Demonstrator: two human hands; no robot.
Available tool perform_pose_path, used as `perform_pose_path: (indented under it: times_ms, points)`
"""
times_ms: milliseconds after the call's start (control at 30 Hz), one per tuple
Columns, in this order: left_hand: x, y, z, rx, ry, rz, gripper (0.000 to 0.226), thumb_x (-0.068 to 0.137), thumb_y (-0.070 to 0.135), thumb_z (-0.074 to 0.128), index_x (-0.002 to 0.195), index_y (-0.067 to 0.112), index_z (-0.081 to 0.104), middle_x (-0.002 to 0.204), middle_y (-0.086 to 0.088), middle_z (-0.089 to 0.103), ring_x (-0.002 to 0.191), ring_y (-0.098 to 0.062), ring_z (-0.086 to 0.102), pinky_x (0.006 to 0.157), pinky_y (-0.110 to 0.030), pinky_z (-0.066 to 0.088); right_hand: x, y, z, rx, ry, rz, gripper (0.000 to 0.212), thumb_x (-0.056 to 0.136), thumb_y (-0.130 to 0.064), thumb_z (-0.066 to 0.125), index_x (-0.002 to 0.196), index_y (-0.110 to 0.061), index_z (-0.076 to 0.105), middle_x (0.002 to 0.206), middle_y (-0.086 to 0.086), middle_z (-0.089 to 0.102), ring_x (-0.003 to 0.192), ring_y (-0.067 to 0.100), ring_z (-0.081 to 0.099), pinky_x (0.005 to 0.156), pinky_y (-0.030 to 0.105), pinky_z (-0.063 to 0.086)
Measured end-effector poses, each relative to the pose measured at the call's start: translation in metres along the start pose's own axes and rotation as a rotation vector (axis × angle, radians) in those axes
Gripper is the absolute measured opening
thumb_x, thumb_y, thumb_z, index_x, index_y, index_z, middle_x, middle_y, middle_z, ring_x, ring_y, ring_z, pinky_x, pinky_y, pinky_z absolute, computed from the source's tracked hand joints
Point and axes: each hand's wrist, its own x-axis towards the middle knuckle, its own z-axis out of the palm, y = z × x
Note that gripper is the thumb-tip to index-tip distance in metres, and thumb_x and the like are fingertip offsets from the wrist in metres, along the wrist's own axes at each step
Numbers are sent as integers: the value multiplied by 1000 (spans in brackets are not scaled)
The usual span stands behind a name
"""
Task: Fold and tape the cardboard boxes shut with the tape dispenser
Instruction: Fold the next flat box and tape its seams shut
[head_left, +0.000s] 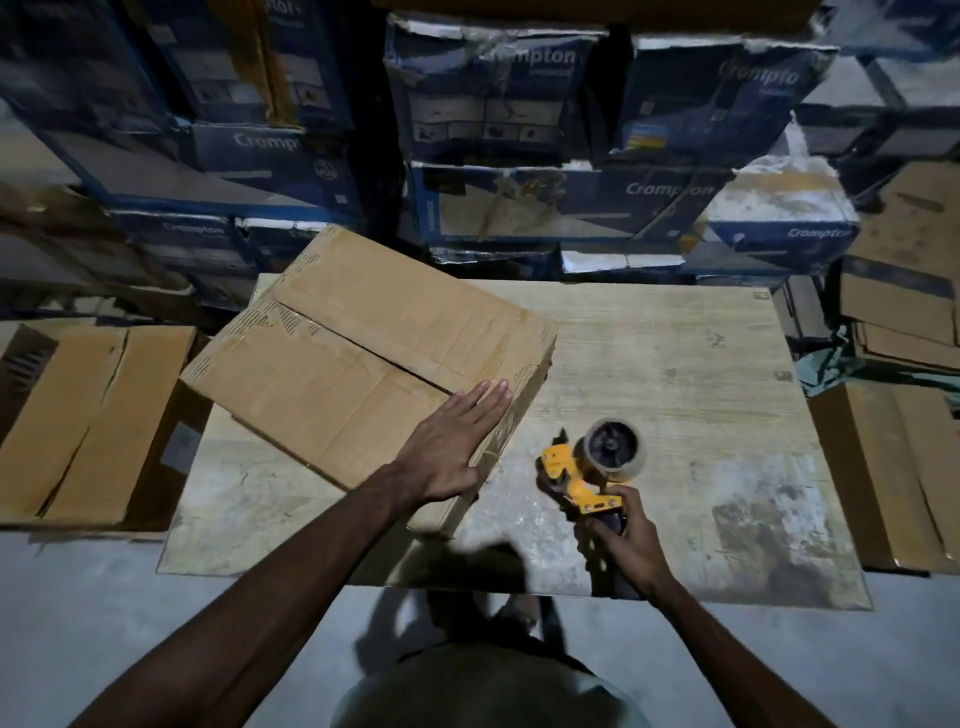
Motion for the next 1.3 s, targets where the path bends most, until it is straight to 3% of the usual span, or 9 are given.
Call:
perform_pose_path:
  times_ms: [133, 267, 367, 500, 600, 767, 867, 1000, 1300]
  points:
    - [-18, -2, 6, 19, -14, 57, 113, 76, 26, 58, 165, 23, -11, 172, 6, -17, 158, -14, -17, 130, -40, 2, 19, -13, 13, 365, 228, 257, 43, 93, 0, 68, 127, -13, 44, 77, 15, 67, 56, 28, 63, 48, 30, 51]
    - [-40, -2, 10, 36, -58, 92, 112, 74, 22, 55, 166, 23, -10, 173, 6, -16, 158, -16, -21, 129, -43, -5, 66, 1, 25, 509, 243, 360, 57, 94, -14, 71, 139, -23, 37, 96, 29, 68, 65, 28, 65, 63, 40, 56]
    - [-63, -6, 12, 35, -103, 94, 113, 75, 21, 58, 165, 29, -11, 171, 9, -18, 157, -15, -24, 128, -45, -10, 85, -11, 35, 520, 216, 489, 73, 86, -34, 78, 141, -10, 38, 113, 22, 67, 93, 35, 67, 77, 44, 56]
    - [-109, 3, 24, 12, -46, -54, 80, 99, 37, 38, 164, 38, -9, 170, 15, -21, 157, -12, -23, 128, -44, -11, 64, -52, 37, 288, 541, 582, 92, 87, -36, 80, 154, -5, 25, 146, 25, 47, 129, 45, 52, 97, 50, 45]
    - [-141, 15, 53, 116, 164, -272, 78, 101, 38, 50, 166, 33, 8, 173, 9, -2, 160, -18, -4, 128, -53, 13, 42, -95, 37, 243, 688, 172, 72, 90, -40, 76, 145, -10, 41, 140, 17, 51, 123, 40, 54, 87, 40, 42]
    - [-158, 39, 74, -5, 449, -739, 94, 85, 81, 57, 162, 34, 29, 173, 0, 16, 159, -25, 17, 126, -57, 10, 59, -154, 37, -182, 234, -467, 72, 92, -58, 70, 152, -37, 36, 154, 0, 41, 138, 23, 43, 104, 40, 38]
    - [-149, 40, 69, -166, 485, -983, 118, 66, 94, 61, 163, 36, 24, 174, 1, 10, 161, -26, 8, 125, -57, 11, 84, -168, 47, -446, -90, -503, 83, 86, -76, 62, 156, -51, 24, 169, -3, 24, 153, 25, 28, 113, 51, 31]
    - [-150, 33, 80, -50, 615, -881, 113, 66, 89, 70, 155, 24, 48, 166, -2, 35, 157, -33, 22, 110, -60, 46, 85, -164, 53, -607, -214, -454, 75, 89, -81, 51, 154, -62, 19, 170, 8, 22, 152, 32, 30, 114, 57, 34]
    - [-148, -54, 26, 58, 155, -641, 122, 66, 106, 35, 164, 42, 0, 173, 14, -10, 160, -22, -13, 124, -60, 23, 25, -136, 69, -689, 68, -425, 73, 103, -70, 32, 164, -37, 13, 173, 11, 2, 140, 44, 44, 108, 55, 44]
